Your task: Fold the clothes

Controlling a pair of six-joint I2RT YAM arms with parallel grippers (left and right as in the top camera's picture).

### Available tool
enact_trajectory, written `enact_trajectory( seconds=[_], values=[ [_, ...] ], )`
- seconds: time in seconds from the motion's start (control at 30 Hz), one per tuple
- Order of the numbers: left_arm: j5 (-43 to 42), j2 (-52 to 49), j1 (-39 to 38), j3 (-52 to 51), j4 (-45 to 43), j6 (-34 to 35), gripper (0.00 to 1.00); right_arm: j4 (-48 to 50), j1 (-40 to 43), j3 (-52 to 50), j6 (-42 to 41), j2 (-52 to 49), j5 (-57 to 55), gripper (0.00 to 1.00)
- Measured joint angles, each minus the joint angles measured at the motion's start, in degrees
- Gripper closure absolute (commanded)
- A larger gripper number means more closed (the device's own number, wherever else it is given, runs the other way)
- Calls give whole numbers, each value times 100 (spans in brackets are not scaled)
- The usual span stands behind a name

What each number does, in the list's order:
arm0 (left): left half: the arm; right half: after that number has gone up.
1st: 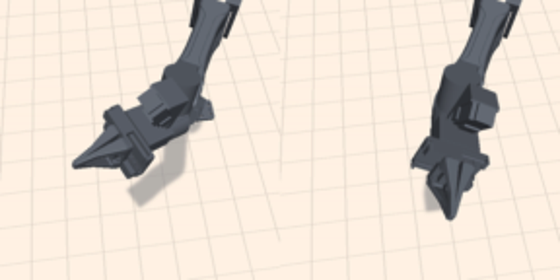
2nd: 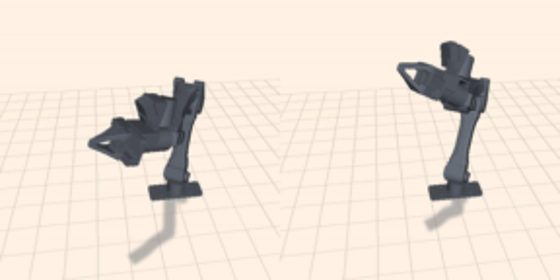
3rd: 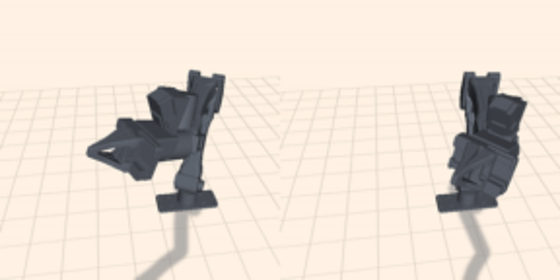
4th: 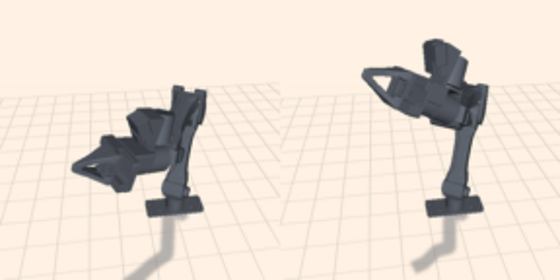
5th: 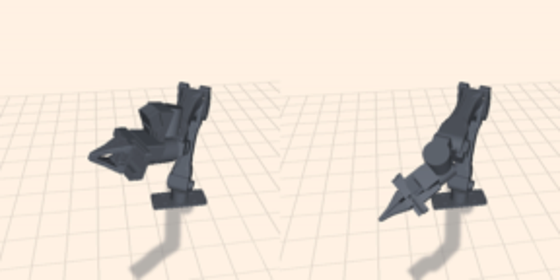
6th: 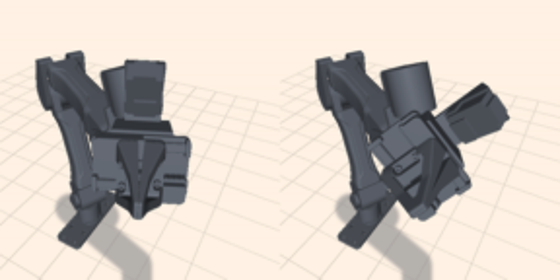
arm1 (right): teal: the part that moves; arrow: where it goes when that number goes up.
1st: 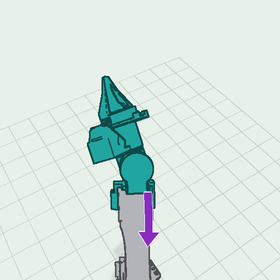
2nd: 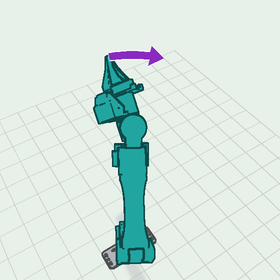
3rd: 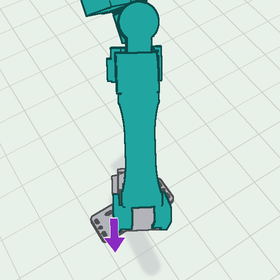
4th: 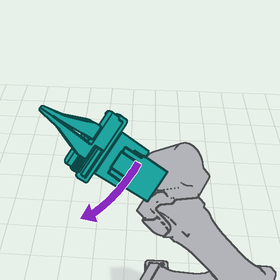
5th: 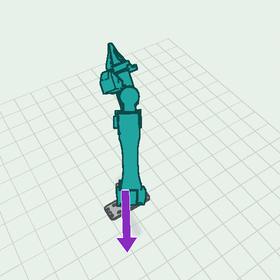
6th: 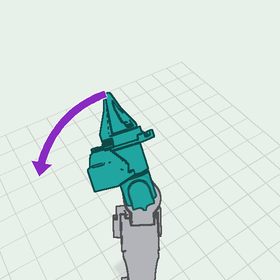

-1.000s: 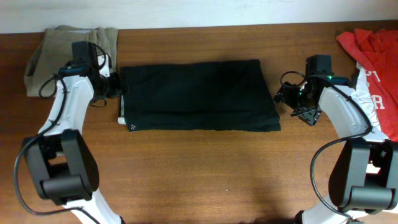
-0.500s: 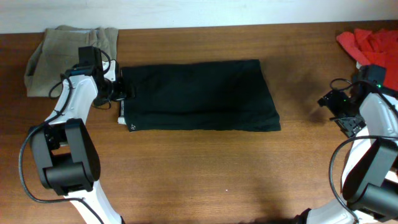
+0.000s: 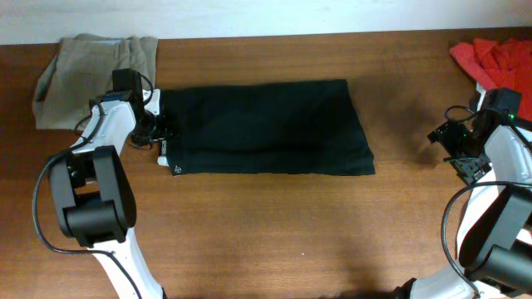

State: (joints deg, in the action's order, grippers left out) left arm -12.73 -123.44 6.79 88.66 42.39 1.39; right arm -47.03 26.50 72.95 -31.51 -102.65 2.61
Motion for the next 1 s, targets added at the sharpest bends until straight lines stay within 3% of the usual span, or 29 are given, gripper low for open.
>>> enact_trajectory(
  seconds=[0.1,0.13,0.53,0.57,0.6,0.63,0.67,1.0],
  values=[
    [-446,-26,4,0,11,-2,94,0,0,0,0,0,2,1],
    [-619,-57,9,0,9,4,100,0,0,0,0,0,0,1],
    [-1047,-81,118,61,177,-7,99,2,0,0,0,0,2,1],
    [-1067,-87,181,140,332,-7,66,0,0,0,-2,0,2,1],
    [-1062,-87,247,197,420,-9,18,2,0,0,-2,0,2,1],
    [-1051,-87,310,267,516,-26,5,0,0,0,0,0,0,1],
    [-1005,-87,402,348,590,-17,1,0,0,0,0,0,2,1],
    [-1010,-201,638,437,664,-105,1,2,0,0,0,0,2,1]
  ],
)
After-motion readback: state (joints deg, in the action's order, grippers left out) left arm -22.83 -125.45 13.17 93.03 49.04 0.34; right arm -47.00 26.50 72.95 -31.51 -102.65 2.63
